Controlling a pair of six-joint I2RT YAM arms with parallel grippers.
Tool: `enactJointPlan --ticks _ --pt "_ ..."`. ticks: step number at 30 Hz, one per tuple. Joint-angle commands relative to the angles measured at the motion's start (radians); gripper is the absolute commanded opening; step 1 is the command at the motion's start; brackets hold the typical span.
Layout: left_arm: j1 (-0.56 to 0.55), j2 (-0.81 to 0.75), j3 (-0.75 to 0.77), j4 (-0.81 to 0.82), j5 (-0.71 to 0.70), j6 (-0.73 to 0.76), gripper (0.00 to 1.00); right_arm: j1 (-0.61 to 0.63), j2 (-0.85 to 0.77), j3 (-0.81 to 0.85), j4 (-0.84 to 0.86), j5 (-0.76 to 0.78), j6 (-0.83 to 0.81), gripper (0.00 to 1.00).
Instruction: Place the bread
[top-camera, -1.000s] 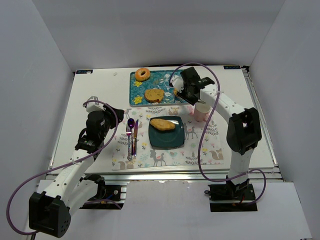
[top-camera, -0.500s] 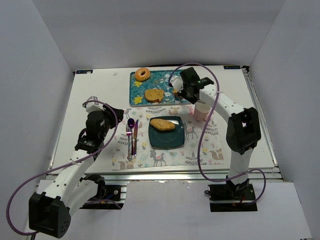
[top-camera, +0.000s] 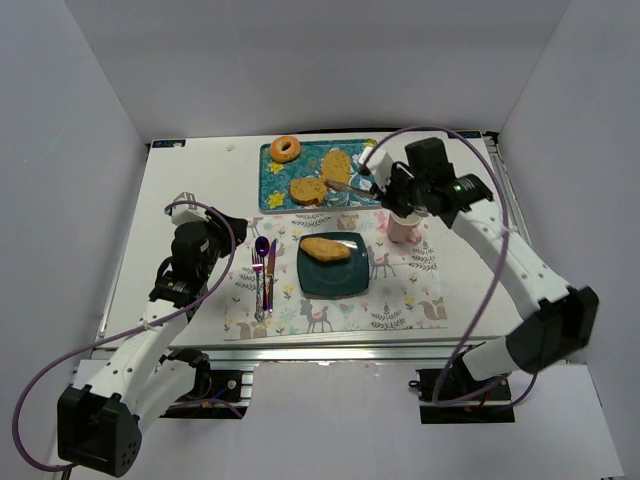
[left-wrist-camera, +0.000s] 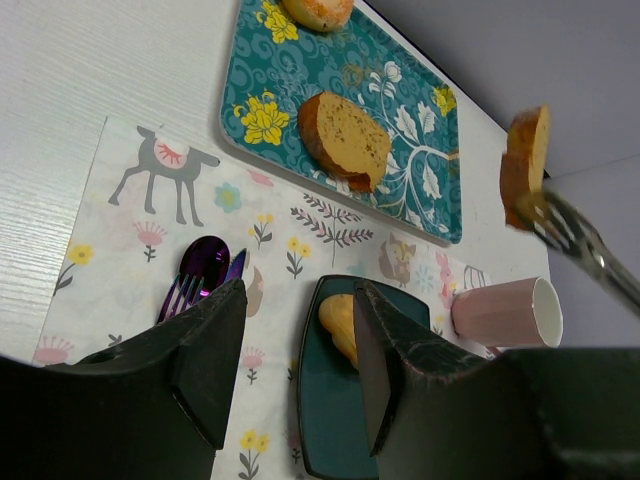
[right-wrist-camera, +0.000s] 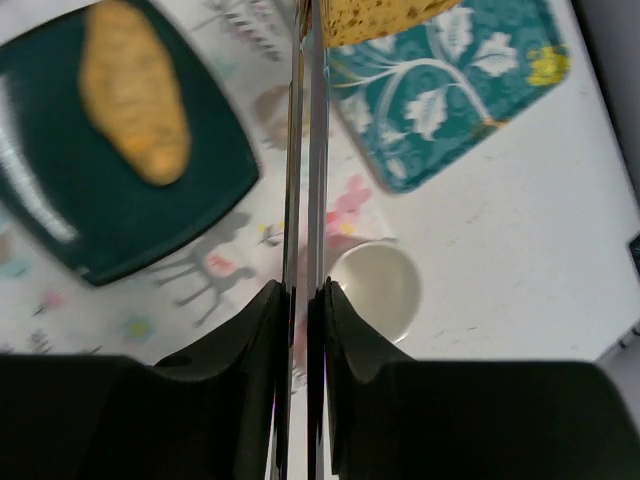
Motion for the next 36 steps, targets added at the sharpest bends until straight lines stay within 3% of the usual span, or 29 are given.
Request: enactJointPlan --ticks 1,9,18,23,30,36 --pt "0.005 -0.025 0.007 0.014 -0.006 0.011 0.57 -0.001 -0.103 -0.105 -0.068 -0.189 -0.026 0.00" --pt "0.005 -0.040 -0.011 0.011 0.002 0.003 0.57 -0.001 -0.289 -0.267 -0.213 -0.277 -0.129 0.00" --pt "0.005 -0.045 -0.024 0.014 0.017 0.002 0.57 0.002 -0.312 -0.342 -0.170 -0.277 -0.129 0.00" --pt "0.005 -0.057 -0.028 0.005 0.016 0.005 0.57 0.002 -0.283 -0.356 -0.145 -0.265 -0.141 0.07" --pt "0.005 -0.077 -0.037 -0.004 0.010 -0.002 0.57 0.009 -0.271 -0.356 -0.160 -0.271 -0.166 0.31" --pt "0.005 -0.082 -0.044 0.003 0.008 -0.006 0.57 0.010 -0.320 -0.366 -0.167 -0.297 -0.187 0.39"
